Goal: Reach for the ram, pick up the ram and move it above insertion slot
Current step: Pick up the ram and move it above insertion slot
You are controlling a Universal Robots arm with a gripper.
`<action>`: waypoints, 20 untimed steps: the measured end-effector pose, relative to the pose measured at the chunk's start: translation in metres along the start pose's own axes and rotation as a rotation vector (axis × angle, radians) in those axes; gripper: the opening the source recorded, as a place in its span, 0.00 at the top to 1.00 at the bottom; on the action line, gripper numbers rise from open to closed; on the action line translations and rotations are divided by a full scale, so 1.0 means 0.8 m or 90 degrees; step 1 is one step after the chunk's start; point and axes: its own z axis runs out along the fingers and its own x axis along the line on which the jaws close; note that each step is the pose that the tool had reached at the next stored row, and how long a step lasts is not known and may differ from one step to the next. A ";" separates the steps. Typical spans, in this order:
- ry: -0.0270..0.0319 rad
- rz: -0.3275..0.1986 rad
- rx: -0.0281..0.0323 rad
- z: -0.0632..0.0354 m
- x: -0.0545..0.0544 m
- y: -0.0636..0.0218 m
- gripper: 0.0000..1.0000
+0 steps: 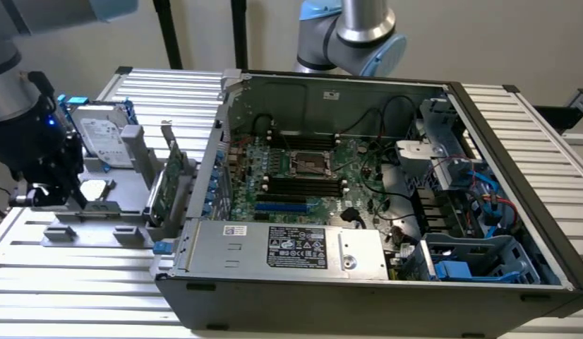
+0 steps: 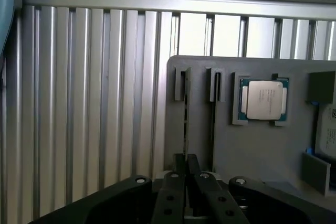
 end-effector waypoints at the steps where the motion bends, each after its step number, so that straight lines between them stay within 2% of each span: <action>1: 0.0000 0.000 0.0000 -0.006 0.000 -0.001 0.87; 5: 0.0001 0.000 -0.0001 -0.029 0.000 -0.009 0.87; 20: -0.0003 0.000 0.0001 -0.115 0.003 -0.076 0.87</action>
